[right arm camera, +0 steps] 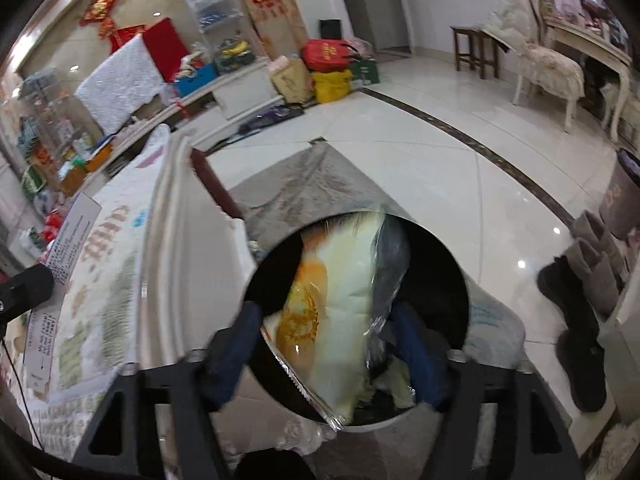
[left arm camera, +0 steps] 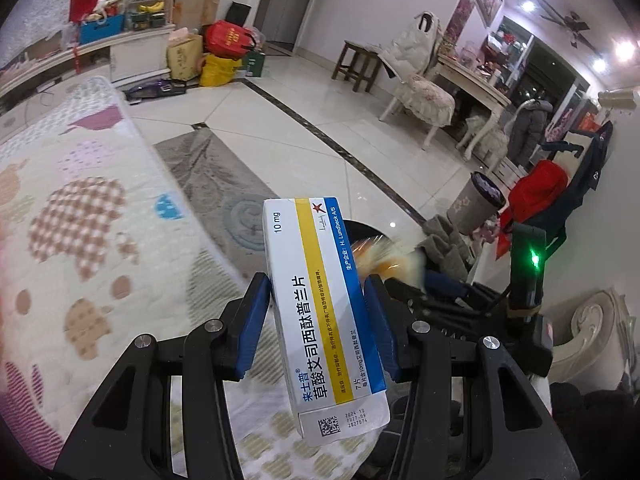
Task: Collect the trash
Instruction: 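Open both tools over the black bin to drop the box and bag, then move both open tools back over the remaining trash on the bed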
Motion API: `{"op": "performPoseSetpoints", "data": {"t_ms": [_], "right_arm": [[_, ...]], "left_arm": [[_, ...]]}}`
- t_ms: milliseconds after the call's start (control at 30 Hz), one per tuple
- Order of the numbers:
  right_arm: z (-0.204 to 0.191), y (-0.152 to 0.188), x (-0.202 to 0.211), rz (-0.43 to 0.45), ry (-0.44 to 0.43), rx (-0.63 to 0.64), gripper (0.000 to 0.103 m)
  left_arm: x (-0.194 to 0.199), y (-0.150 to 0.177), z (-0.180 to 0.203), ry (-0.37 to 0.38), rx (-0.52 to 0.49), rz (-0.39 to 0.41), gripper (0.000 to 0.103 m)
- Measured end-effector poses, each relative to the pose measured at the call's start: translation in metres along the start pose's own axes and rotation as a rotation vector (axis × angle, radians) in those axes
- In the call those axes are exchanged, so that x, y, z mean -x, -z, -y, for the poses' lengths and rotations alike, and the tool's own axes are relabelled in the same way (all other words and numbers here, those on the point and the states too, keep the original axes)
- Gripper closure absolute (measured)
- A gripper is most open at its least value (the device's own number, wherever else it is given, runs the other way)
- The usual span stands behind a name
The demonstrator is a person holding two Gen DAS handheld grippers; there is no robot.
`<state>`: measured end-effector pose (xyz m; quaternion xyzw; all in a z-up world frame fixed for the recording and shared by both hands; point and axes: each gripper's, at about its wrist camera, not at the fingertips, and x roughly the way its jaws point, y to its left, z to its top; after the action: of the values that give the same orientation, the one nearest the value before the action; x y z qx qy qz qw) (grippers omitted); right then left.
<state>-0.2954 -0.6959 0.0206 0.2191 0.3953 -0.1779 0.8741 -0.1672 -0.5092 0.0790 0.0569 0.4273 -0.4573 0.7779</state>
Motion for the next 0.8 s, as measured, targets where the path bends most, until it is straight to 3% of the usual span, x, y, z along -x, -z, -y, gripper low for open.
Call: {"op": "performPoseSetpoints", "data": {"t_ms": [300,400,467,800], "right_arm": [[0.018,0.006,0.025,0.02,-0.011,-0.046,0.029],[0.024,0.008,0.035,0.024,-0.006,-0.064,0.029],[0.024,0.009,0.039,0.028,-0.005,-0.069,0.029],[0.014,0.012,0.041,0.037,-0.038,-0.065,0.029]], "left_arm": [[-0.032,-0.014,0.024,0.109,0.016,0.026,0.052],[-0.045,-0.015,0.03,0.125,0.008,0.015,0.032],[-0.049,-0.014,0.03,0.134,0.007,0.016,0.031],[-0.032,-0.005,0.017,0.048,-0.014,0.028,0.031]]}}
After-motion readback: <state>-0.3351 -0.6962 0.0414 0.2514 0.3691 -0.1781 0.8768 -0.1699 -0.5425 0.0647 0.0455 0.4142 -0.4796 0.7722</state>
